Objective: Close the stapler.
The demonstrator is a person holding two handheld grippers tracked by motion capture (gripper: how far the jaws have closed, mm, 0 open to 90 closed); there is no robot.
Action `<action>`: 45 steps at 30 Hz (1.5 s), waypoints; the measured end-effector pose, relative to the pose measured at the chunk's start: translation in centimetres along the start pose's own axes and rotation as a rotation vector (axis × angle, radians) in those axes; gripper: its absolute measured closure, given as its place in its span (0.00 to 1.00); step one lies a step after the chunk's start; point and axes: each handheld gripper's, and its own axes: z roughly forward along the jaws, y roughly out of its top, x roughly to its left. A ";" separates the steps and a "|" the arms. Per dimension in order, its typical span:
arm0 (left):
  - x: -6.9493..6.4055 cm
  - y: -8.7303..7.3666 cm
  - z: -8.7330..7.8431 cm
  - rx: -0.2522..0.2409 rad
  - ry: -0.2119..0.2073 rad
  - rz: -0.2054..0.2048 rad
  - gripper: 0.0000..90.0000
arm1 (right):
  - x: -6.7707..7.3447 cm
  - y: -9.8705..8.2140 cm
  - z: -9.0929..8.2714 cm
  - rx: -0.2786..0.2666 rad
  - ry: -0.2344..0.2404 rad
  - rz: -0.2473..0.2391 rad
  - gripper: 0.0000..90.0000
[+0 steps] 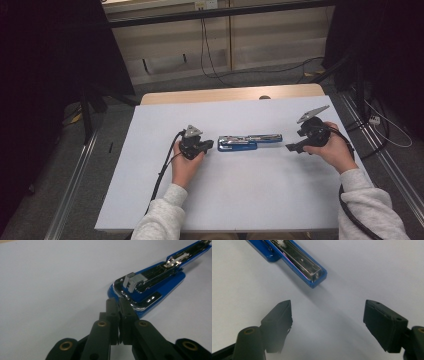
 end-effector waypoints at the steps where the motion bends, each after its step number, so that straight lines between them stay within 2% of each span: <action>1: 0.0 0.0 0.2 -0.003 0.000 -0.008 0.98 | 0.1 0.0 0.1 0.004 -0.013 -0.011 0.27; 7: -0.1 0.2 0.9 0.025 0.025 0.019 0.98 | 0.3 0.1 0.7 0.009 0.001 -0.012 0.32; 8: -0.2 0.2 1.0 0.030 0.012 0.005 0.98 | 0.3 0.1 0.8 0.005 -0.002 -0.017 0.35; 11: -0.3 0.4 1.4 0.034 0.016 0.003 0.98 | 0.2 0.0 1.1 0.015 -0.013 -0.016 0.37; 16: -0.5 0.5 1.6 0.060 0.022 0.034 0.98 | 0.1 -0.2 1.3 0.010 -0.010 -0.008 0.46; 20: -0.5 0.6 1.9 0.066 0.022 0.011 0.98 | 0.1 -0.2 1.4 0.013 -0.013 -0.009 0.55; 22: -0.5 0.6 1.9 0.063 0.019 0.008 0.98 | 0.2 -0.1 1.4 0.022 -0.016 -0.015 0.64; 24: -0.6 0.6 2.1 0.064 0.020 0.010 0.98 | 0.1 -0.1 1.5 0.021 -0.018 -0.014 0.69; 25: -0.6 0.7 2.1 0.068 0.025 0.018 0.98 | 0.1 -0.1 1.5 0.021 -0.019 -0.015 0.76; 31: -0.5 0.8 2.2 0.068 0.022 0.006 0.98 | 0.2 0.3 1.9 0.032 -0.007 -0.012 0.95; 34: -0.5 0.7 2.2 0.068 0.017 -0.005 0.98 | 0.4 0.6 2.4 0.032 0.005 -0.010 1.00; 36: -0.5 0.7 2.2 0.066 0.019 0.001 0.98 | 0.6 0.7 2.6 0.051 0.003 -0.013 1.00; 45: -0.5 0.7 2.2 0.065 0.019 -0.001 0.98 | 0.6 0.7 3.1 0.040 0.012 -0.015 1.00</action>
